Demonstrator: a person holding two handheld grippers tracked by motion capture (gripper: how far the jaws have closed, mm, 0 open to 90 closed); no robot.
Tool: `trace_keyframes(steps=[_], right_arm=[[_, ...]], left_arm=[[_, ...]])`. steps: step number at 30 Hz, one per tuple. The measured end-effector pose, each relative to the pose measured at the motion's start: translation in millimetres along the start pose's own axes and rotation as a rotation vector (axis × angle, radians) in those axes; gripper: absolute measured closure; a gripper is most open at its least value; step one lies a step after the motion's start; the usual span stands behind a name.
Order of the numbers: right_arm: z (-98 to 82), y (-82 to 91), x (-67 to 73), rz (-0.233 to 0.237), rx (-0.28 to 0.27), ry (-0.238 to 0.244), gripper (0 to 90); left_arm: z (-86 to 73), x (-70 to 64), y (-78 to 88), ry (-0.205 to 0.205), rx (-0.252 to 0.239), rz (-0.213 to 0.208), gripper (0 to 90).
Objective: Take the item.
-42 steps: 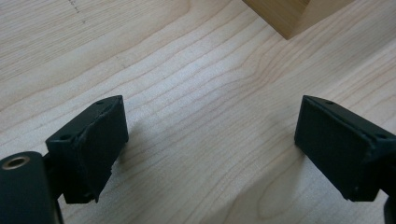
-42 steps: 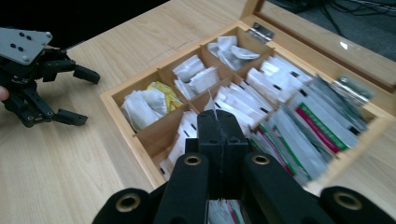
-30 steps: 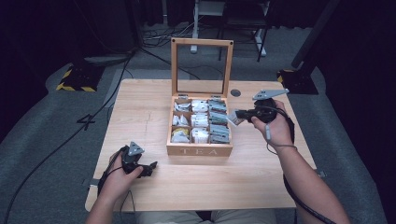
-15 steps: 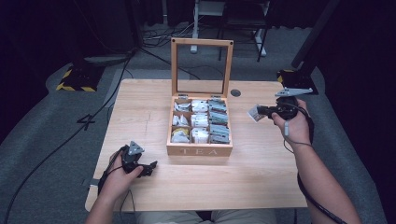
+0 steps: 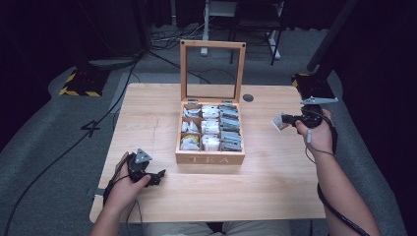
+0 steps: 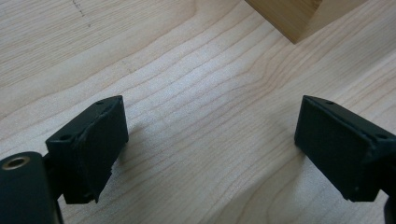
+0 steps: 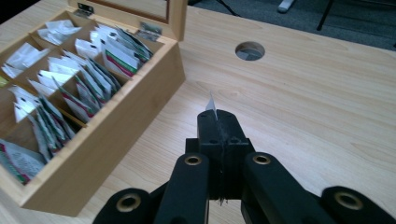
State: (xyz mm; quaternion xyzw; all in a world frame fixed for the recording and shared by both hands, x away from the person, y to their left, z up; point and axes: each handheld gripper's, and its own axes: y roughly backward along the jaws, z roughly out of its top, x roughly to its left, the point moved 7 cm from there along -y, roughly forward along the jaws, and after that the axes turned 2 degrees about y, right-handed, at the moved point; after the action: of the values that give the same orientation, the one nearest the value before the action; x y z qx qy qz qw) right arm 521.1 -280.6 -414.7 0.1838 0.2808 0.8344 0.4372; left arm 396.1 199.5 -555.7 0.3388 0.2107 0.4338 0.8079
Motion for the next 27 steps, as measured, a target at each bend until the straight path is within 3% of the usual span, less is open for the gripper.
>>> trace_keyframes(steps=[12,27], right_arm=[[-28.9,-14.6,-15.7,-0.026,0.049,-0.02,90.0],[-50.8,-32.5,-14.1,-0.022,0.102,-0.065,90.0]], left_arm=[[0.0,0.0,0.0,0.0,0.0,0.0,10.2],[0.0,0.0,0.0,0.0,0.0,0.0,10.2]])
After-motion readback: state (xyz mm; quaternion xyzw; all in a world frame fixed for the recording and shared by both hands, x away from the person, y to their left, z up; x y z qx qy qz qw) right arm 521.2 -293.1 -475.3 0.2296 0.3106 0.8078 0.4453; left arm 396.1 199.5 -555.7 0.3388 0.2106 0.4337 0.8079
